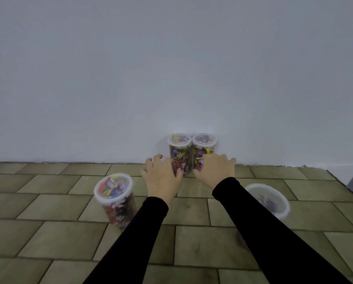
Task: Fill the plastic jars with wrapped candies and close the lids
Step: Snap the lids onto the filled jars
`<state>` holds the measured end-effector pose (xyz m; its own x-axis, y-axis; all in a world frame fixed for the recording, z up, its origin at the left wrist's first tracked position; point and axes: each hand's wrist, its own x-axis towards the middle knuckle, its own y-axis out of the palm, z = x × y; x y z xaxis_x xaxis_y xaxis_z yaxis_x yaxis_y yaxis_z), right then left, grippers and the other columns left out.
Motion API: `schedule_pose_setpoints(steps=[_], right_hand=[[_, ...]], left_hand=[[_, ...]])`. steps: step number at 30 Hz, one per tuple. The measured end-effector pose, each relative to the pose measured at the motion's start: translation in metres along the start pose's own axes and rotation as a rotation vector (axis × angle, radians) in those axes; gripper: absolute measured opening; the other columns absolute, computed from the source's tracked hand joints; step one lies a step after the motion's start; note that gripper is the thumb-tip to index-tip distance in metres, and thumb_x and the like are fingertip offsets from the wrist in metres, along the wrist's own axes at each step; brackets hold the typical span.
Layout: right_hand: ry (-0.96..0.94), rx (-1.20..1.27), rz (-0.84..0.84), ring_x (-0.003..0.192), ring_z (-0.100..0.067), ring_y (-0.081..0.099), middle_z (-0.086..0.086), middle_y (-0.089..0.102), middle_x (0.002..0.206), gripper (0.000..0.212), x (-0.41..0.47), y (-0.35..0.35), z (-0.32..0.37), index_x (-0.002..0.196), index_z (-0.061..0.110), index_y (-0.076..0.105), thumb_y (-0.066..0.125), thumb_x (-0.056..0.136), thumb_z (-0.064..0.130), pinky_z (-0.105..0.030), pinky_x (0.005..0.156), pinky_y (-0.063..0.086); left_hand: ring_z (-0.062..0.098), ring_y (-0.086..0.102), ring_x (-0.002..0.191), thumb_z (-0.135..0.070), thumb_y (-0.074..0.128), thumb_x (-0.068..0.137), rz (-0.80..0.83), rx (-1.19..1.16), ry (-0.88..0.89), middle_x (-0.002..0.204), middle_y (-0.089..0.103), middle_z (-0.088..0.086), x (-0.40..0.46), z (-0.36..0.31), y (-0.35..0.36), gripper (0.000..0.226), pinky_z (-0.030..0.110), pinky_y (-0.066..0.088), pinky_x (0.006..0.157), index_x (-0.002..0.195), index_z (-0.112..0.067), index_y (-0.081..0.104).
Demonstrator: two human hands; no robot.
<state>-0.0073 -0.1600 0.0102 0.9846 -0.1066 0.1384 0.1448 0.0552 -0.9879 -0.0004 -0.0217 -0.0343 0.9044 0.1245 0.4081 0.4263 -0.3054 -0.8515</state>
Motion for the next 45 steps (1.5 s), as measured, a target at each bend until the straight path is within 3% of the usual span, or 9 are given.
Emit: schedule_pose_setpoints(steps=[10, 14, 17, 22, 27, 32, 36, 40, 45], right_hand=[[0.15, -0.074, 0.014, 0.138, -0.042, 0.023, -0.011, 0.034, 0.147, 0.053, -0.075, 0.001, -0.026, 0.136, 0.022, 0.042, 0.048, 0.086, 0.04, -0.063, 0.106, 0.023], [0.198, -0.067, 0.04, 0.141, -0.046, 0.014, -0.015, 0.019, 0.156, 0.063, -0.095, 0.009, -0.036, 0.148, 0.022, 0.024, 0.047, 0.09, 0.029, -0.067, 0.104, 0.025], [0.174, -0.112, 0.034, 0.141, -0.047, 0.014, -0.013, 0.017, 0.157, 0.064, -0.104, 0.012, -0.036, 0.151, 0.019, 0.014, 0.043, 0.095, 0.024, -0.066, 0.104, 0.028], [0.069, -0.204, 0.015, 0.138, -0.047, 0.024, -0.014, 0.031, 0.15, 0.058, -0.109, 0.009, -0.03, 0.149, 0.015, 0.018, 0.038, 0.096, 0.014, -0.063, 0.098, 0.036], [-0.165, -0.109, -0.034, 0.138, -0.037, 0.027, -0.009, 0.029, 0.15, 0.062, -0.102, 0.013, -0.021, 0.147, 0.018, 0.023, 0.043, 0.089, 0.005, -0.055, 0.097, 0.041], [-0.052, -0.025, -0.065, 0.141, -0.035, 0.019, -0.006, 0.021, 0.156, 0.073, -0.107, 0.014, -0.027, 0.149, 0.017, 0.02, 0.055, 0.086, 0.033, -0.052, 0.108, 0.03], [-0.044, -0.045, -0.012, 0.145, -0.037, 0.011, -0.01, 0.01, 0.159, 0.069, -0.106, 0.021, -0.037, 0.15, 0.011, 0.013, 0.049, 0.093, 0.024, -0.05, 0.113, 0.022], [-0.034, -0.068, -0.043, 0.145, -0.039, 0.012, -0.017, 0.012, 0.158, 0.055, -0.093, 0.025, -0.049, 0.15, 0.006, 0.013, 0.034, 0.1, 0.015, -0.048, 0.117, 0.011], [-0.026, -0.095, -0.04, 0.145, -0.04, 0.012, -0.022, 0.011, 0.157, 0.058, -0.076, 0.023, -0.072, 0.15, 0.002, 0.011, 0.037, 0.1, 0.017, -0.046, 0.118, 0.009]], left_hand=[[0.045, -0.006, 0.144, -0.024, 0.059, 0.083, -0.064, 0.036, -0.251, 0.159, -0.002, 0.018, -0.065, 0.03, -0.036, 0.077, 0.064, 0.005, 0.111, 0.151, -0.022, 0.023], [0.051, -0.004, 0.142, -0.013, 0.051, 0.088, -0.014, 0.058, -0.352, 0.158, -0.001, 0.024, -0.074, 0.043, -0.04, 0.078, 0.068, 0.01, 0.109, 0.154, -0.019, 0.009], [0.05, 0.007, 0.141, -0.008, 0.044, 0.091, -0.007, 0.106, -0.338, 0.159, 0.004, 0.021, -0.083, 0.045, -0.043, 0.069, 0.062, 0.027, 0.107, 0.152, -0.018, 0.014], [0.041, 0.029, 0.128, -0.002, 0.054, 0.083, -0.106, 0.157, -0.174, 0.141, 0.039, 0.017, -0.085, 0.05, -0.037, 0.049, 0.042, 0.045, 0.082, 0.131, -0.011, 0.049], [0.034, 0.043, 0.112, -0.014, 0.071, 0.074, -0.121, 0.171, -0.001, 0.12, 0.055, 0.01, -0.093, 0.021, -0.026, 0.042, 0.037, 0.047, 0.067, 0.114, -0.019, 0.059], [0.032, 0.043, 0.105, -0.021, 0.076, 0.07, -0.157, -0.065, 0.387, 0.114, 0.061, 0.011, -0.104, 0.0, -0.021, 0.043, 0.042, 0.05, 0.085, 0.111, -0.015, 0.063], [0.039, 0.035, 0.125, 0.001, 0.074, 0.061, -0.039, -0.177, 0.494, 0.135, 0.051, 0.015, -0.107, -0.01, -0.007, 0.073, 0.048, 0.036, 0.107, 0.13, -0.008, 0.055], [0.041, 0.039, 0.125, 0.018, 0.07, 0.047, -0.056, -0.189, 0.498, 0.134, 0.054, 0.016, -0.098, -0.023, 0.006, 0.087, 0.051, 0.04, 0.104, 0.13, -0.007, 0.056], [0.034, 0.04, 0.119, 0.002, 0.039, 0.069, -0.106, -0.192, 0.574, 0.127, 0.061, 0.015, -0.081, -0.049, 0.018, 0.059, 0.047, 0.045, 0.099, 0.123, -0.006, 0.062]])
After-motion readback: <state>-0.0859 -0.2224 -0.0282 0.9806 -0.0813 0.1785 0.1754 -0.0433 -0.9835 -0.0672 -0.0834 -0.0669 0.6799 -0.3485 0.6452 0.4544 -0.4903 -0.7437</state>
